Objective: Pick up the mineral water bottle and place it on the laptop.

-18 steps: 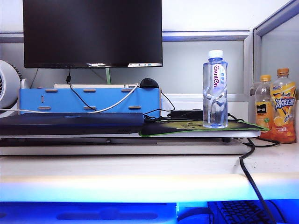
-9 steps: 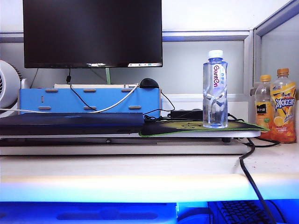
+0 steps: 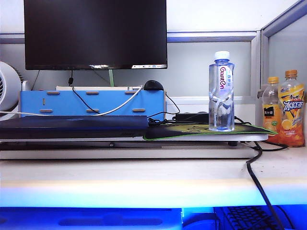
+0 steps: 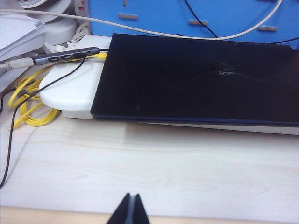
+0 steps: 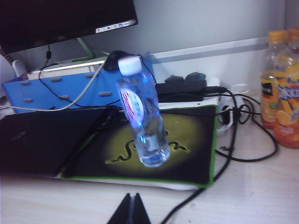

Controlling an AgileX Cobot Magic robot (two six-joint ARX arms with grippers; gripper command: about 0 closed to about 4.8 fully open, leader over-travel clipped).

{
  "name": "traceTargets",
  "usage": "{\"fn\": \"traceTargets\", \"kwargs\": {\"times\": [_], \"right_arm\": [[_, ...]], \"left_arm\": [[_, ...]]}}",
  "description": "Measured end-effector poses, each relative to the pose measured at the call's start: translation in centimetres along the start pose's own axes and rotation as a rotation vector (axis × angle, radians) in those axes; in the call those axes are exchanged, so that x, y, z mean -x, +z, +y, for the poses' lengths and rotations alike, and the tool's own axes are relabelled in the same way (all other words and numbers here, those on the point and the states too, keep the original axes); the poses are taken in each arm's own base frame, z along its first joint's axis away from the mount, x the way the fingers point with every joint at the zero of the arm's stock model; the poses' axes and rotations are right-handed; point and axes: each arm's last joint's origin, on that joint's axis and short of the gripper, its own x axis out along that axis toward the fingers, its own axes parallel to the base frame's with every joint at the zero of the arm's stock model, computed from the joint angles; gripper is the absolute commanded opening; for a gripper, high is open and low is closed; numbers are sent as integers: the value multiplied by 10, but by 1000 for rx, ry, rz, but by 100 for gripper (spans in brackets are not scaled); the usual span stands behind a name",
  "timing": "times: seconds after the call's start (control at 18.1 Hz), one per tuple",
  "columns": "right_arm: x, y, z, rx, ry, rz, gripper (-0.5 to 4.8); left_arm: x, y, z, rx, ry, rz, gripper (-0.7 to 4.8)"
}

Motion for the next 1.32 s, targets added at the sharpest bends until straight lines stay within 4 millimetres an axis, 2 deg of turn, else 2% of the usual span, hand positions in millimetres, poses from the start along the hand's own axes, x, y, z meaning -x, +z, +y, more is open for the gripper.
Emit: {"fn": "traceTargets", "kwargs": {"times": [0.17,0.22,0.28,0.39,0.44,0.5,0.55,0.72,0.77,0.88,0.94,1.05,1.16,1.32], "right_arm": [[-26,28,-3,-44,18,110,0],[-41,38,-6,-76,43,173,0],[-70,55,-11,-165,130,260,0],[-92,66,-14,-271,261,312,4],[-104,70,-16,-327,329,322,128],[-113,70,-18,-359,409,331,479],[-121,66,-19,-365,491,342,479],[-131,54,-2,-280,480,371,479],[-135,46,7,-184,439,389,479],[-142,28,28,115,190,423,479],[-144,24,37,228,93,416,479],[-152,24,49,366,19,336,479],[-168,23,51,390,-41,232,479],[-184,4,47,400,-76,286,479]], "left_arm": [[0,0,0,0,0,0,-2],[0,0,0,0,0,0,-2],[0,0,0,0,0,0,-2],[0,0,0,0,0,0,-2],[0,0,0,0,0,0,-2],[0,0,0,0,0,0,-2],[0,0,0,0,0,0,-2],[0,0,0,0,0,0,-2],[0,0,0,0,0,0,-2],[0,0,0,0,0,0,-2],[0,0,0,0,0,0,-2],[0,0,0,0,0,0,-2],[0,0,0,0,0,0,-2],[0,0,0,0,0,0,-2]]}}
